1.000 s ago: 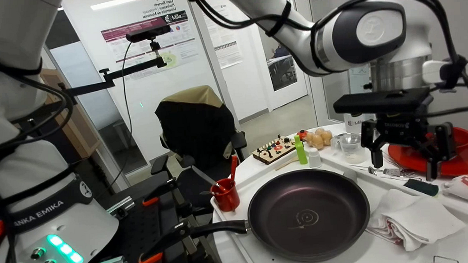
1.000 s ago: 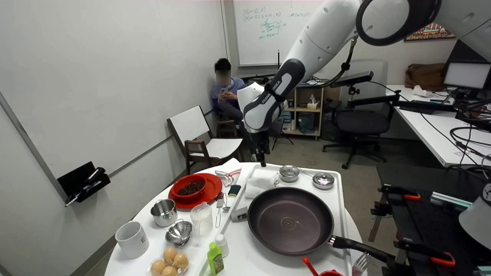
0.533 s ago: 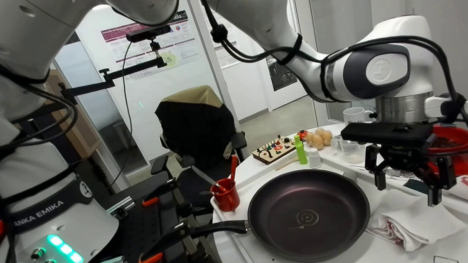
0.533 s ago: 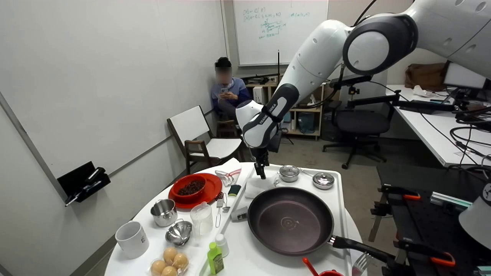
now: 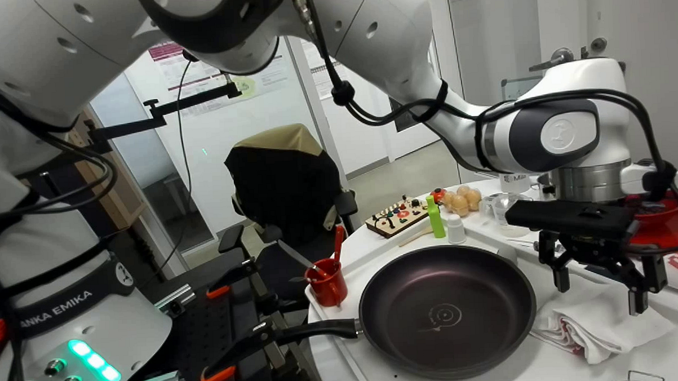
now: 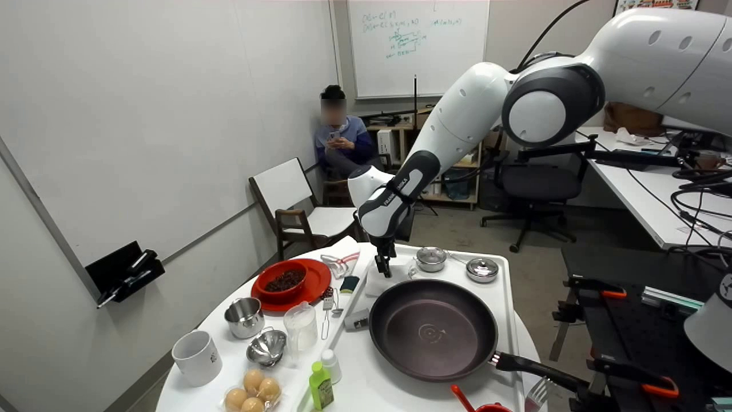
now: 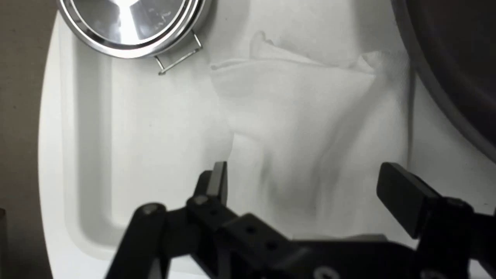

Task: Use the tea towel on the tray to wipe the pan

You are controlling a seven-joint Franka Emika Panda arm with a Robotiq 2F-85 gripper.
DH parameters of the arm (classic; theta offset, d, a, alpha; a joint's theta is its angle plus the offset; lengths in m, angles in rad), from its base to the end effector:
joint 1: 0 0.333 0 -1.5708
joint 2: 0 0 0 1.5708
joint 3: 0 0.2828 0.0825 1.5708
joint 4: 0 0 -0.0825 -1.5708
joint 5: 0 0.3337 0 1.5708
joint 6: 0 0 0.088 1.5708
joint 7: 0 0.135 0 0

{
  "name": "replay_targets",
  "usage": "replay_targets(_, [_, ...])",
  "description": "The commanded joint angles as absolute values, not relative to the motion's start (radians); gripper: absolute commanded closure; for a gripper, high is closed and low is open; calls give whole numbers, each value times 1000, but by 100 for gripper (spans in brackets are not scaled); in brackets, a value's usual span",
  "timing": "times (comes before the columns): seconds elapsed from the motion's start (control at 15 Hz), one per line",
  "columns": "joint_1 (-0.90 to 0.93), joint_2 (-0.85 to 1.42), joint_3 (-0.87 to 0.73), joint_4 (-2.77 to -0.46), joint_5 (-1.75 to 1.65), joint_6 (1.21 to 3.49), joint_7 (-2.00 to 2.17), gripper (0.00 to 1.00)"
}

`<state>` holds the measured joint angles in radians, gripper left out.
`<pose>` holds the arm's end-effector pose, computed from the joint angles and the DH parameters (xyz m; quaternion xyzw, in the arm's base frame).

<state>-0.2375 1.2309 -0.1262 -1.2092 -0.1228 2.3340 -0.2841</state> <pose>0.6097 -0.2202 0.0089 0.9924 0.0436 -0.0803 0.0822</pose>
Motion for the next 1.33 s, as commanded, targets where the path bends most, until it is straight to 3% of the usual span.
replay_targets(0.0, [-221,1324,-148,-1088,-153,2309,-253,5])
replay_targets(0.27, [-214,1378,-161,-1029,-157,2294,-238,12])
replay_targets(0.33, [-213,1389,-164,-1015,-157,2288,-235,34])
replay_targets(0.53, [-216,1412,-165,-976,-152,2261,-227,45])
replay_targets(0.93, [-228,1423,-152,-913,-143,2195,-242,93])
replay_targets(1.07, [-227,1398,-150,-929,-127,2188,-254,98])
replay_targets(1.27, [-240,1352,-125,-957,-105,2197,-271,93])
